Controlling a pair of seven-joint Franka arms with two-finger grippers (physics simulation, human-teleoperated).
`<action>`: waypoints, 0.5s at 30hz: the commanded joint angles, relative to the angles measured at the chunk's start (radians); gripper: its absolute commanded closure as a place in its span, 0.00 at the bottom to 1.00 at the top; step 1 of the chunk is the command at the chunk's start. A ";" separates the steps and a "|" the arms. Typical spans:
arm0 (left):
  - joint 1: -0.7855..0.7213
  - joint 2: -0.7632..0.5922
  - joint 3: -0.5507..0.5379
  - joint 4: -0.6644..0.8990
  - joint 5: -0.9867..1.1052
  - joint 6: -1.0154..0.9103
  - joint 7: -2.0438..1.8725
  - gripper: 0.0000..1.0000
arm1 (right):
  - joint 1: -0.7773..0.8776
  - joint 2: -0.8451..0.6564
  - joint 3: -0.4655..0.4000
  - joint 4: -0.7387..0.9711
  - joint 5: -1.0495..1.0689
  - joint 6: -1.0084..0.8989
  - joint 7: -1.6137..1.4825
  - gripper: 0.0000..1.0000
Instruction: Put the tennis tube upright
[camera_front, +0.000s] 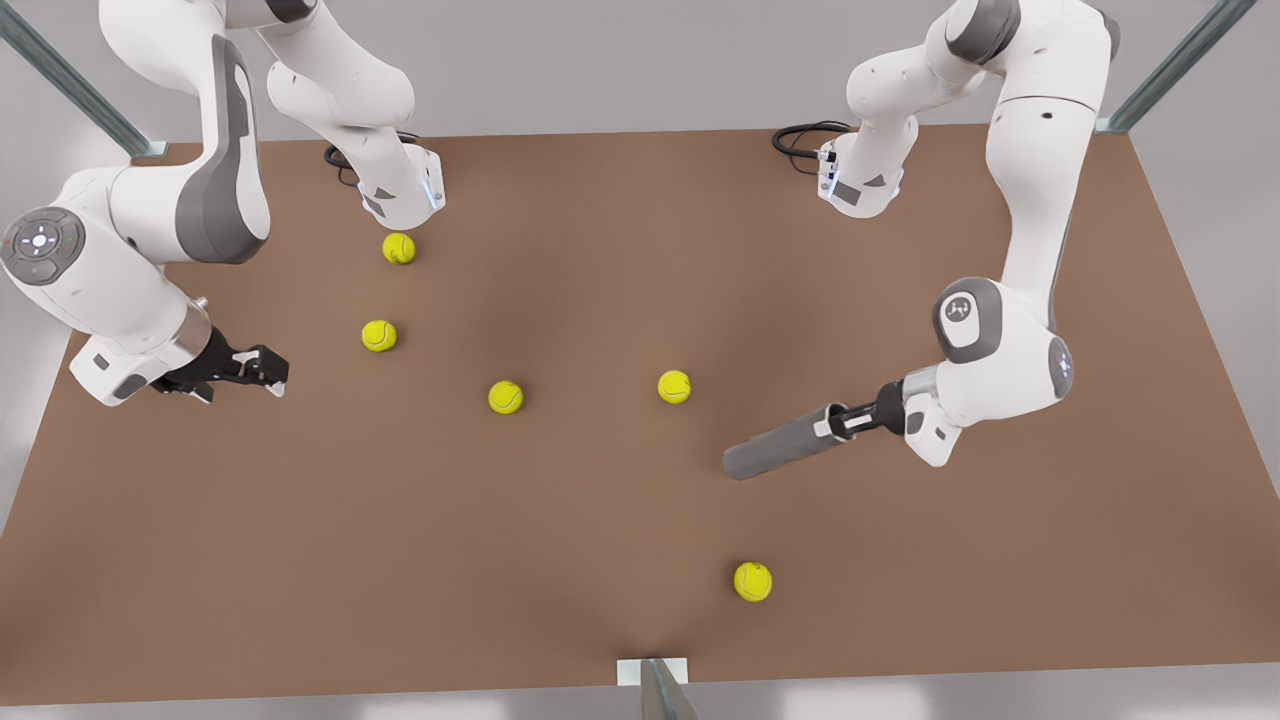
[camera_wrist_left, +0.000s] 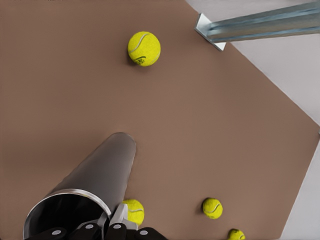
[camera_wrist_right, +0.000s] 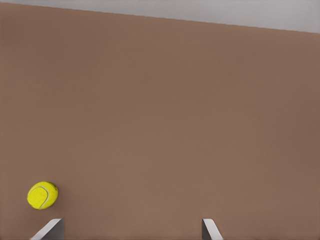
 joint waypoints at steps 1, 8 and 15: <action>0.000 0.000 0.000 0.000 0.003 0.000 -0.001 0.79 | -0.001 0.000 0.000 -0.001 0.000 0.000 0.000 0.00; 0.014 -0.029 0.000 0.010 0.155 -0.025 -0.050 0.79 | -0.001 -0.006 0.000 -0.010 0.000 0.009 0.000 0.00; 0.015 -0.043 0.000 0.013 0.317 -0.040 -0.064 0.79 | -0.021 -0.005 0.002 -0.013 0.000 0.012 0.000 0.00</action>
